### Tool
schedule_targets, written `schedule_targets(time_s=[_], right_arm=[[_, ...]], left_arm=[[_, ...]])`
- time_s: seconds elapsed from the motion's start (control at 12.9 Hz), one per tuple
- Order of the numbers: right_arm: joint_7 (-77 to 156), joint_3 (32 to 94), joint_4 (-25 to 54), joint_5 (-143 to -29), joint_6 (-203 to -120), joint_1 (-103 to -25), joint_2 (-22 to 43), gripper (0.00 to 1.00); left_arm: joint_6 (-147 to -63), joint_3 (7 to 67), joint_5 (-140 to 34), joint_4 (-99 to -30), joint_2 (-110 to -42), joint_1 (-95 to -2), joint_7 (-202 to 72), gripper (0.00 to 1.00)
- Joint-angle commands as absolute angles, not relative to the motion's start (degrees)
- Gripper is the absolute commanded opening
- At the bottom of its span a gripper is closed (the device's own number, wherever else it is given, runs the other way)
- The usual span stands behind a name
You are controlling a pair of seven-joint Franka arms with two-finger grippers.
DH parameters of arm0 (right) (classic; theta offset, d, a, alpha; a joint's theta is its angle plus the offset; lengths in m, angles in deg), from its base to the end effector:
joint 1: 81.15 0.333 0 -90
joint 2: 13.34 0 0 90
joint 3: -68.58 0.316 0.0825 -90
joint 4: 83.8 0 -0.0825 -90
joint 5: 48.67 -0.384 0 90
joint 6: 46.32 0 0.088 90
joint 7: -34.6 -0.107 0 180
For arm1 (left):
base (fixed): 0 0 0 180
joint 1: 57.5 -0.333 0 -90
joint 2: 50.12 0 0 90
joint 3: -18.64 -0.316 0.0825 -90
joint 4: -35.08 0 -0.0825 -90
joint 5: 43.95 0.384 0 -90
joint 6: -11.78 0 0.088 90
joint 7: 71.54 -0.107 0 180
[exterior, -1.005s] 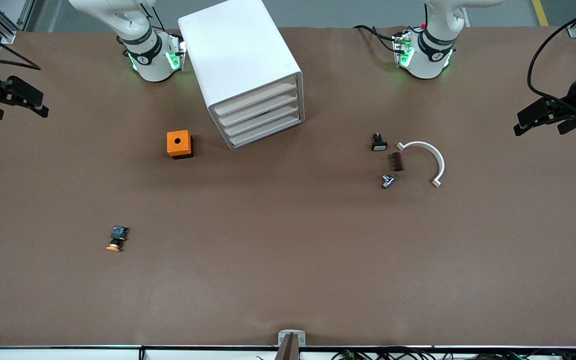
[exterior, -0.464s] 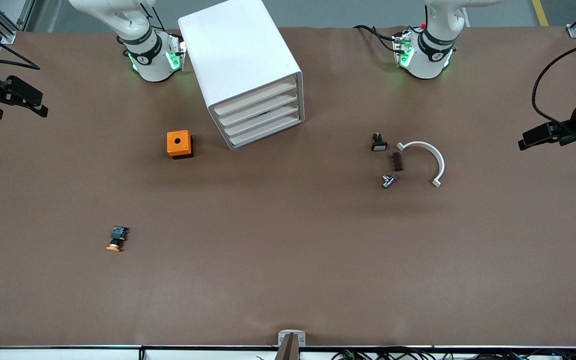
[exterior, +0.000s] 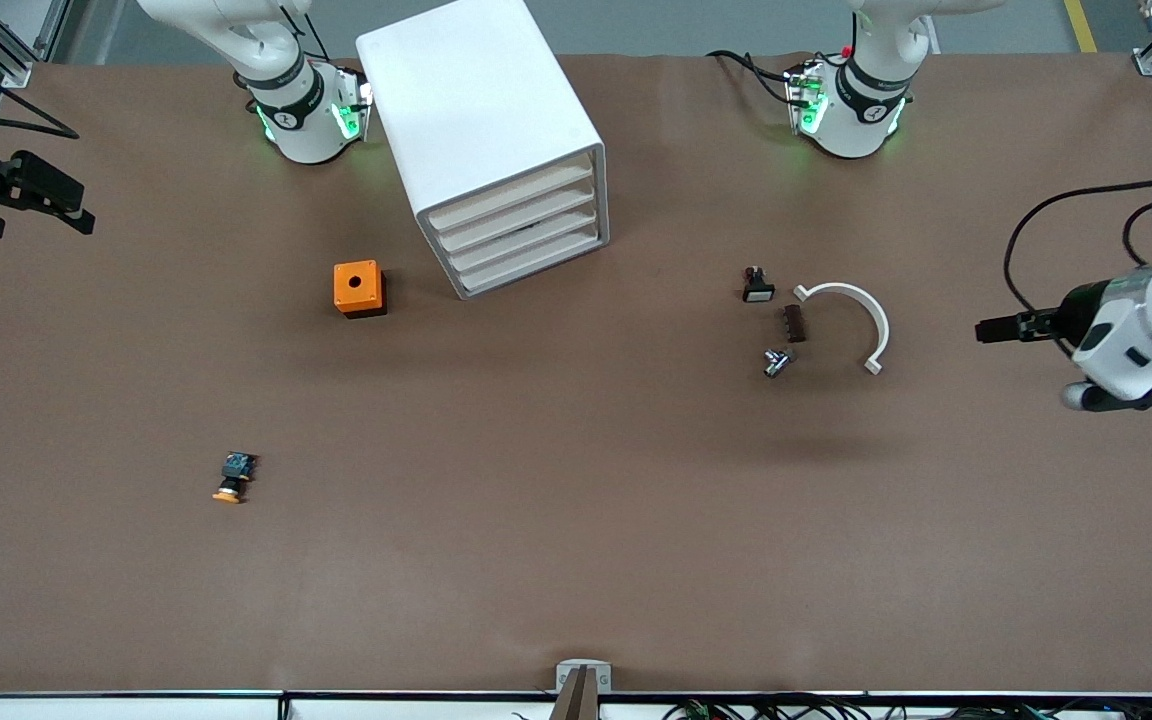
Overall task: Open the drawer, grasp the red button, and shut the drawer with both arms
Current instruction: 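Reach the left gripper to the drawer front of the white cabinet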
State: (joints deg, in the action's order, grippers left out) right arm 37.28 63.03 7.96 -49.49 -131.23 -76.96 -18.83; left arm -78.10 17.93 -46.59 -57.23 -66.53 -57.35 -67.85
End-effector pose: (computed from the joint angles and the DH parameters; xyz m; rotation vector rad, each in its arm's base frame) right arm 0.5151 -0.0133 0.6535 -3.1168 -0.0385 0.0364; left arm 0.6074 0.0003 0.4381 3.0639 0.1254 -0.5103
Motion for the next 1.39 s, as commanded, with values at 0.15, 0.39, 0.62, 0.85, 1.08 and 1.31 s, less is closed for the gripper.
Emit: schedule_targets(time_s=[0.15,0.39,0.62,0.85,1.08,1.31], right_arm=[[37.05,62.96,6.99,-48.94,-131.04,-77.81,-15.99,1.0],[37.23,62.87,6.9,-48.32,-132.27,-78.07,-13.18,1.0],[37.41,62.87,6.46,-48.58,-134.2,-79.56,-8.6,1.0],[37.5,62.87,6.38,-48.94,-134.73,-81.14,-5.08,1.0],[36.45,63.05,6.73,-48.5,-134.38,-80.45,-4.91,1.0],[32.15,63.22,7.43,-49.38,-134.47,-80.01,-5.08,1.0]], left_arm=[[-76.11,18.2,-51.92,-53.44,-73.57,-46.98,-45.07,1.0],[-72.43,18.2,-63.33,-47.99,-79.1,-41.96,-22.67,1.0],[-72.15,18.63,-76.78,-47.18,-83.33,-39.84,0.2,1.0],[-72.06,23.28,-84.18,-46.75,-87.64,-39.49,22.52,1.0],[-72.06,27.85,-88.67,-44.9,-91.77,-39.4,39.06,1.0],[-72.06,31.81,-90.62,-44.28,-95.98,-39.05,49.54,1.0]])
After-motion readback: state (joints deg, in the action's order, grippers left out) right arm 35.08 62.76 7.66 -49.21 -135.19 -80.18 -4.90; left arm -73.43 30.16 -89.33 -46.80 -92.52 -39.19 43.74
